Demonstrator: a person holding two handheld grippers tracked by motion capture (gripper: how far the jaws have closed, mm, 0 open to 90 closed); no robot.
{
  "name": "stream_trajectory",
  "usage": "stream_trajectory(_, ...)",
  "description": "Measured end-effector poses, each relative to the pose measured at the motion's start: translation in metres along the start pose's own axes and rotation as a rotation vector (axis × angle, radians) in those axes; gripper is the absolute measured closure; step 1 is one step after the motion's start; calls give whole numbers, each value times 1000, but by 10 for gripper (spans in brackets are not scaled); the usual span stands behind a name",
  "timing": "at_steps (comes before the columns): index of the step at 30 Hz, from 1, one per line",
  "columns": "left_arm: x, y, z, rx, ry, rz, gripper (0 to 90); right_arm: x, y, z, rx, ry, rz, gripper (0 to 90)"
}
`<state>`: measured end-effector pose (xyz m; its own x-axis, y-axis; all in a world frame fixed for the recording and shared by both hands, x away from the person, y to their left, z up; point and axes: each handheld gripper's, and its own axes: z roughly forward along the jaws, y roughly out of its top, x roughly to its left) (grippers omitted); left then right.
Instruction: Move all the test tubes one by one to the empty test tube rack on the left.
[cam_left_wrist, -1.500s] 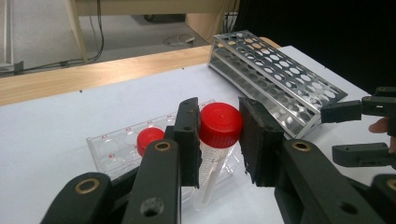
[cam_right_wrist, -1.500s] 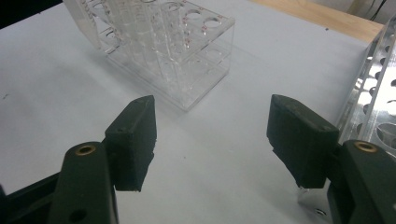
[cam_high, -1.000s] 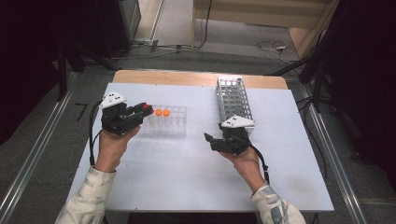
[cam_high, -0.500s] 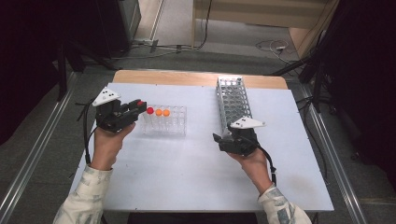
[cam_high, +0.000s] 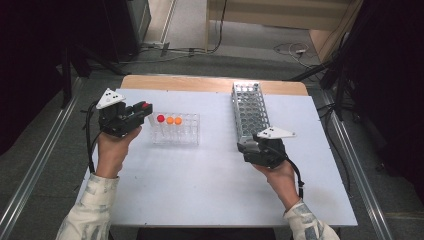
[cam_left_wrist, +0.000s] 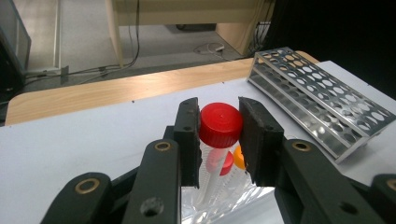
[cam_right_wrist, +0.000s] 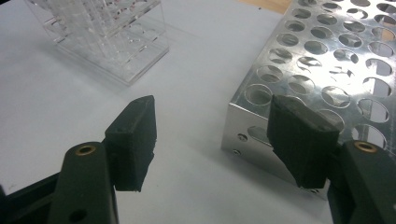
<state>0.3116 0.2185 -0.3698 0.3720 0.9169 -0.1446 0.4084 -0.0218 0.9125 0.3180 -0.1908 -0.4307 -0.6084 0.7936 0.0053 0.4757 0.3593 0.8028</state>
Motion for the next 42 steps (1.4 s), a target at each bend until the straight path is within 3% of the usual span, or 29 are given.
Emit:
stream_trajectory(12,3,5,9,0,34,-5,698,-7,-4,-3,3,-8,14,315)
stream_trajectory(24,0,-3,14,-6,52,4,697,-7,-5,-2,12,-9,15,314)
stream_trajectory(35,-8,-23,30,49,81,26,696,-7,-6,-2,13,-11,13,314)
stream_trajectory(42,-6,-26,32,51,74,-2,684,-7,-6,-2,15,-12,14,314)
